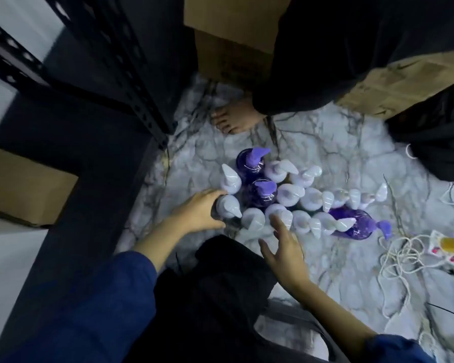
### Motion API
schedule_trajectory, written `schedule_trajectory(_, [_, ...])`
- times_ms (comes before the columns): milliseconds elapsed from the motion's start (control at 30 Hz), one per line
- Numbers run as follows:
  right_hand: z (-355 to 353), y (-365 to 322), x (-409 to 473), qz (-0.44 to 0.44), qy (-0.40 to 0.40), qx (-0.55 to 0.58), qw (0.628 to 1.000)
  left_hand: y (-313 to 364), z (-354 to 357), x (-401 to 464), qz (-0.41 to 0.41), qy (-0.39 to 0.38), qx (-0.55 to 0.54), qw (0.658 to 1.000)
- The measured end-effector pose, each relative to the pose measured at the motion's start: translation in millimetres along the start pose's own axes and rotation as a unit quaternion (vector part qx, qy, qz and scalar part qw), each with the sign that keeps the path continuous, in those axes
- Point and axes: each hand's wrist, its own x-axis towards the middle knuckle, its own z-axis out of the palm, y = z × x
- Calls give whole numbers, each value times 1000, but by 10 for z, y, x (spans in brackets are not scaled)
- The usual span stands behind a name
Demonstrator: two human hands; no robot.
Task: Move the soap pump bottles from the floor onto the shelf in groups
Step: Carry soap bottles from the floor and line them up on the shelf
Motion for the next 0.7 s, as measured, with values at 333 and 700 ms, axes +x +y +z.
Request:
schedule_trajectory(333, [534,215,246,-16,21,42,999,-285,618,210,82,205,-60,973])
schedule_trajectory(700, [807,255,467,92,15,65,994,-365,615,290,-46,116,-157,980])
